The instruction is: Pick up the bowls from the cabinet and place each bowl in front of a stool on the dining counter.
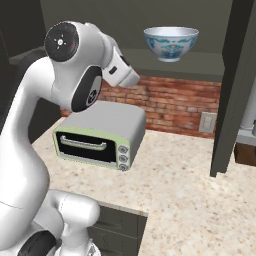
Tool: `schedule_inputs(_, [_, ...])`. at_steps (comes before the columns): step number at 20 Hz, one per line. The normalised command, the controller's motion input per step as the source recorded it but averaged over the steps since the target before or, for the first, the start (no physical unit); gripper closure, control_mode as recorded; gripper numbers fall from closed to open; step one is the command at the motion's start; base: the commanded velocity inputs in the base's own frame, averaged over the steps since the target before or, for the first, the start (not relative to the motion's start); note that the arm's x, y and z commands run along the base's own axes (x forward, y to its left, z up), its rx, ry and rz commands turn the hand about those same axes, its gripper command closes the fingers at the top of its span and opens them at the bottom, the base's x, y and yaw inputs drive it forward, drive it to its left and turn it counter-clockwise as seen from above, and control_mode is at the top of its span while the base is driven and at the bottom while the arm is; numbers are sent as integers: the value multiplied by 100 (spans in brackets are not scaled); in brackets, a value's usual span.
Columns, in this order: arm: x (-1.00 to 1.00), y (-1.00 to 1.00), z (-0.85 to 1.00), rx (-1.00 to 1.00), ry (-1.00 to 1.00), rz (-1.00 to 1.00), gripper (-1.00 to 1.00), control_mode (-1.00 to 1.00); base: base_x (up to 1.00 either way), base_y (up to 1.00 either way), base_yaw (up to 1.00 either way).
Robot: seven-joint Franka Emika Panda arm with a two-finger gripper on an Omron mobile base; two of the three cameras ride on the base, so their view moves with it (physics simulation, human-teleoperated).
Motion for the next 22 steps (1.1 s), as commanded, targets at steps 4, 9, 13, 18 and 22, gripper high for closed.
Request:
schedule_inputs(4, [31, -23, 12, 0, 4, 0, -100, -100, 0, 0, 0])
schedule_inputs(9, [40, -30, 0, 0, 0, 1, -100, -100, 0, 0, 0])
schedule_inputs(13, [50, -29, 0, 0, 0, 2, -100, -100, 0, 0, 0])
schedule_inputs(18, [52, -26, 0, 1, 0, 1, -100, -100, 0, 0, 0])
schedule_inputs(22, [57, -19, 0, 0, 0, 0, -100, -100, 0, 0, 0])
